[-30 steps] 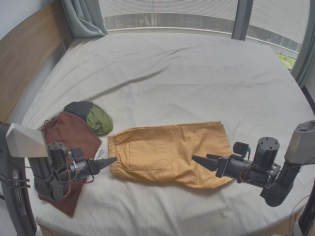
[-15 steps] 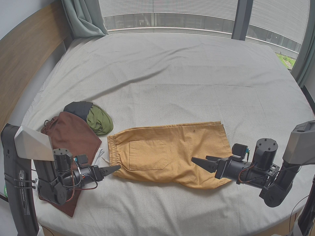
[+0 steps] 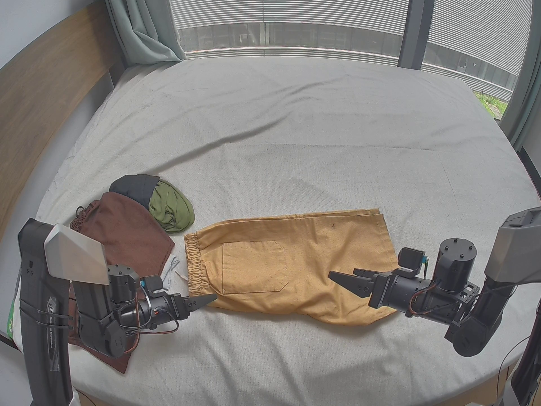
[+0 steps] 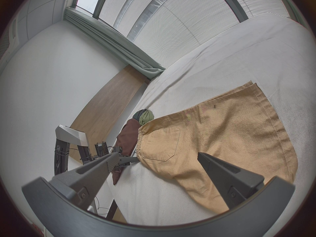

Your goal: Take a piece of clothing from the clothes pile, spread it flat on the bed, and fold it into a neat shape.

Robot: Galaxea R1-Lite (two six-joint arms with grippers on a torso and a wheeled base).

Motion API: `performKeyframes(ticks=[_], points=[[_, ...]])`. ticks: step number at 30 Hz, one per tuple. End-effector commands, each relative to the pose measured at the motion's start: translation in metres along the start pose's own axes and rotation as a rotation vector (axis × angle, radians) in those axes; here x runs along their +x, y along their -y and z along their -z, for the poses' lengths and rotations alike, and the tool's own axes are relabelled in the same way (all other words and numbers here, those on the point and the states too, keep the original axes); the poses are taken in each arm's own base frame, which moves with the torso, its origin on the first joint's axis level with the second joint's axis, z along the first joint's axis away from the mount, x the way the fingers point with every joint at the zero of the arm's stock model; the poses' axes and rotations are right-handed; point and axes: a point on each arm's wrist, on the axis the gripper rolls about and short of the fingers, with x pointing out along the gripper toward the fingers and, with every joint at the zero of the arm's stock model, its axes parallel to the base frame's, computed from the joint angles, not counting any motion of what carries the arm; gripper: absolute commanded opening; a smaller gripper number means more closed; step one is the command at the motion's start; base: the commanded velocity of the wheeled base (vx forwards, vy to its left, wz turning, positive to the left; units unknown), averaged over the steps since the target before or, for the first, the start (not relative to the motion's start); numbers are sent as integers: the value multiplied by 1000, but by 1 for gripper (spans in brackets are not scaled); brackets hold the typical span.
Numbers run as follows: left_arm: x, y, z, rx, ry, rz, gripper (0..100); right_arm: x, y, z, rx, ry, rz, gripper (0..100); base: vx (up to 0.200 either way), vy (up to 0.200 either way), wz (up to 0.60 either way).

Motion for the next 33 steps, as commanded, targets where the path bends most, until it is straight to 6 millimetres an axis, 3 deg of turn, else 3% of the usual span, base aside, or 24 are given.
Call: performKeyframes(ticks=[1, 12, 32, 33], points=[[7, -1, 3, -34, -4, -5, 100, 1, 1, 1, 1, -5, 1, 100, 0, 0, 0], [28, 11, -15, -192, 110, -26, 100, 3, 3, 5, 6, -19, 7, 100, 0, 0, 0], [31, 20, -24, -255, 144, -5, 100, 4, 4, 8, 8, -31, 9, 100, 0, 0, 0], [31, 20, -24, -255, 148, -7, 0, 4, 4, 9, 9, -32, 10, 100, 0, 0, 0]])
